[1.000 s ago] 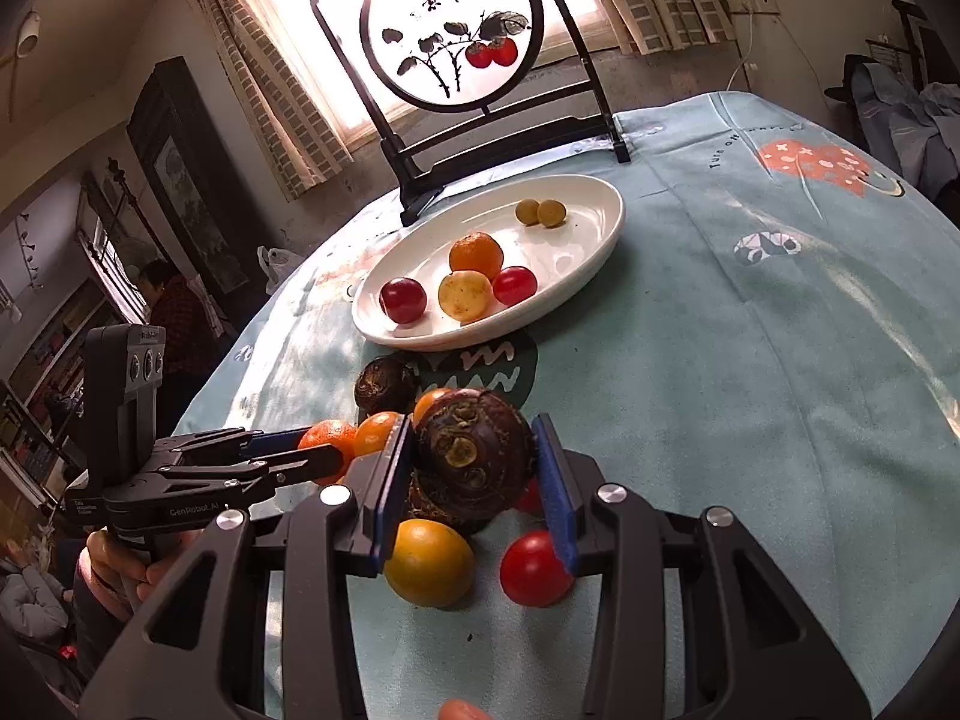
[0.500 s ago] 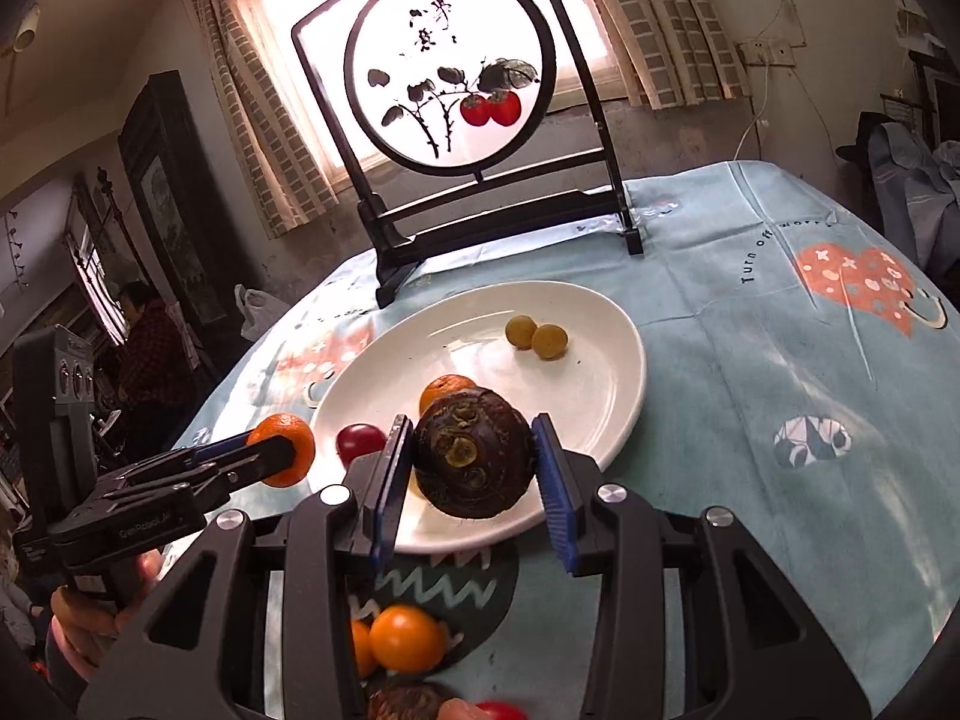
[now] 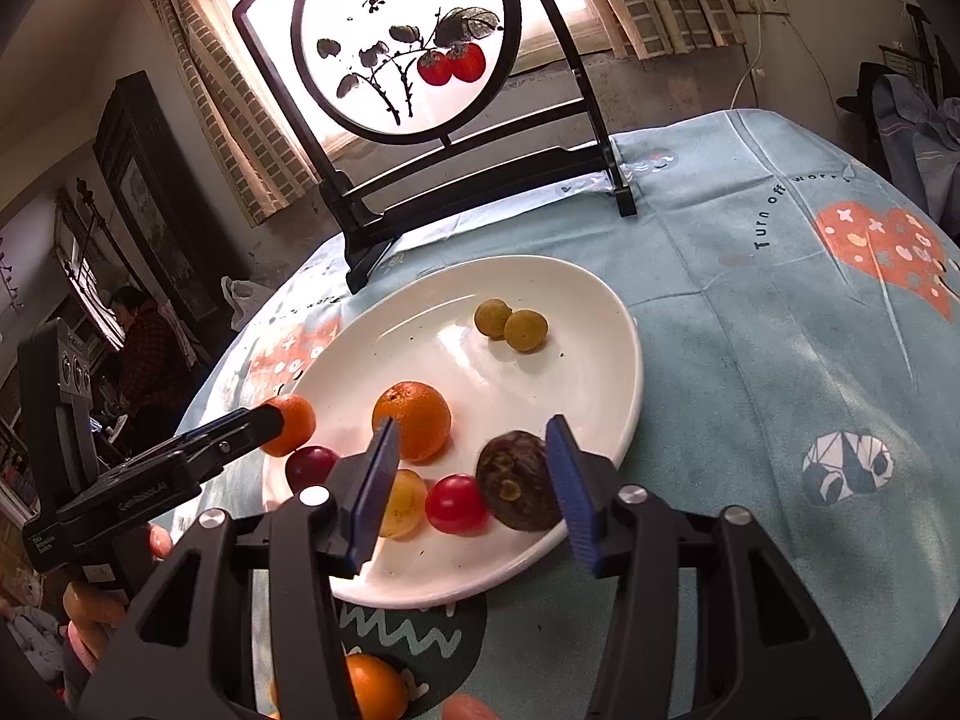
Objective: Organize fruits
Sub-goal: 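Carry the brown fruit into the white plate and open the right tool while the left tool releases the tangerine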
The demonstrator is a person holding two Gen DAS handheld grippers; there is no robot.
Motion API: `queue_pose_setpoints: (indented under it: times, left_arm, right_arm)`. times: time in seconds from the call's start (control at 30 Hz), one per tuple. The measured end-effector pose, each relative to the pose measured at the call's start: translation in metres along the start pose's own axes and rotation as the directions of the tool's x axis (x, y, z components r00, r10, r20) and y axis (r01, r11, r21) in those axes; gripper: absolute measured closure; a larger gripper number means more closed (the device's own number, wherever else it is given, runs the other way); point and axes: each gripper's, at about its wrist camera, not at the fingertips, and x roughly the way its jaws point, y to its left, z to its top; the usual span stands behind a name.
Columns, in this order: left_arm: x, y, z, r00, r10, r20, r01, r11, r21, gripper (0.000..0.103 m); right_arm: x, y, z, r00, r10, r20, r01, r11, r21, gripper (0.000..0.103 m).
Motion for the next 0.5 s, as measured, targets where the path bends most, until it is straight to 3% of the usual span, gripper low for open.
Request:
queue_pose_setpoints:
  times: [0.07,0.13,0.33,0.5]
  left_arm:
    - [-0.015,0.0,-0.001,0.999,-0.009,0.033,0.009,1.0,0.0,0.02]
    - [-0.028,-0.001,-0.006,0.998,0.02,0.053,-0.02,1.0,0.006,0.009]
    - [-0.052,-0.009,-0.029,0.993,0.089,0.075,-0.093,0.995,0.043,0.005]
    - [-0.058,-0.015,-0.052,0.997,0.076,0.024,-0.078,0.994,0.081,0.004]
  right_arm:
    - [-0.009,0.001,-0.001,0.999,0.034,0.008,-0.034,0.999,0.007,0.05]
    - [-0.019,0.003,-0.004,0.999,0.05,0.022,-0.05,0.999,0.005,0.05]
    - [-0.035,0.003,-0.028,0.997,0.072,-0.018,-0.071,0.997,0.038,0.047]
    - [-0.055,0.007,-0.058,0.996,0.077,-0.045,-0.075,0.996,0.044,0.048]
